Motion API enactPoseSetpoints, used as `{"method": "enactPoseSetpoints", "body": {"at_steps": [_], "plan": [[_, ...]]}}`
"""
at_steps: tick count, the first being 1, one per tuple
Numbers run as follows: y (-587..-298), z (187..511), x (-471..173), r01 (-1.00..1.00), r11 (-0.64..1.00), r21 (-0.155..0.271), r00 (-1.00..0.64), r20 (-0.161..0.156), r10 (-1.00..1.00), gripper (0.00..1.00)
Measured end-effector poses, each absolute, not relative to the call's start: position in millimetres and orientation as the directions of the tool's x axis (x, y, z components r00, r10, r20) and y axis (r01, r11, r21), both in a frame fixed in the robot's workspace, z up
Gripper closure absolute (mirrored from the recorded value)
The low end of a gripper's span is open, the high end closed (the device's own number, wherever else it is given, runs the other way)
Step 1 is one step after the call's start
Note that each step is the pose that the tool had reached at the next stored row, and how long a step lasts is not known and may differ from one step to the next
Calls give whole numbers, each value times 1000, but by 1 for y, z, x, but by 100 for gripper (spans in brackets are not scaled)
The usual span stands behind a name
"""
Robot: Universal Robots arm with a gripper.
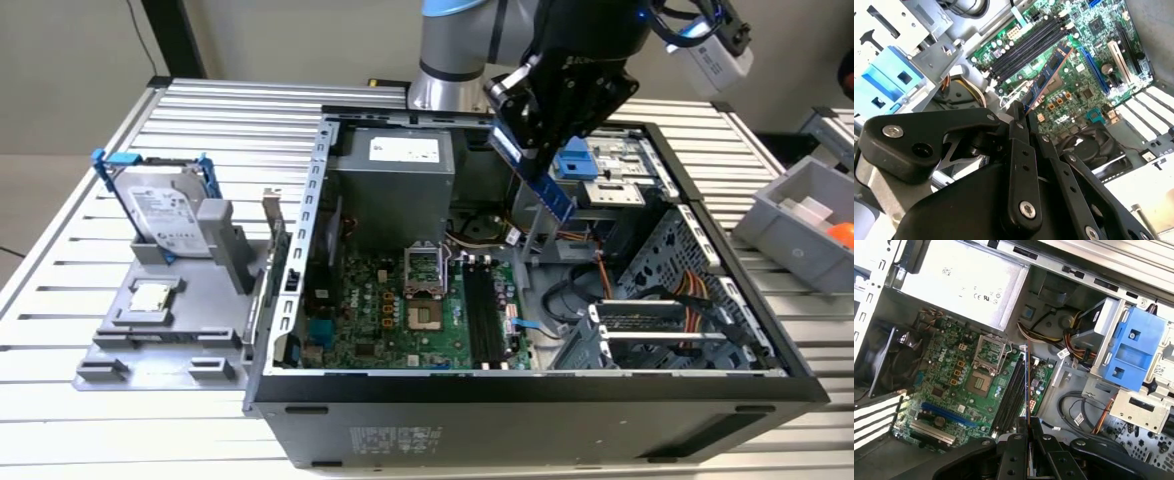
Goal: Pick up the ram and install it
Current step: 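Insert the ram into the slot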
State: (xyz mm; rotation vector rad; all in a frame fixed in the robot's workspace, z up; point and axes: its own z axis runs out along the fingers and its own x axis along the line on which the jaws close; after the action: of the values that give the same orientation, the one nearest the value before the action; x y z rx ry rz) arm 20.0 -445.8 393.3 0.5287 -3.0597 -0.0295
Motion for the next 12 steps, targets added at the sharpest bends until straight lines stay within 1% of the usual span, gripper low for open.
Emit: {"method": "enactPoseSetpoints", "body": {"at_steps": [12], "plan": [[-446,393,20,-272,962,25,-961,33,-273,100]]}}
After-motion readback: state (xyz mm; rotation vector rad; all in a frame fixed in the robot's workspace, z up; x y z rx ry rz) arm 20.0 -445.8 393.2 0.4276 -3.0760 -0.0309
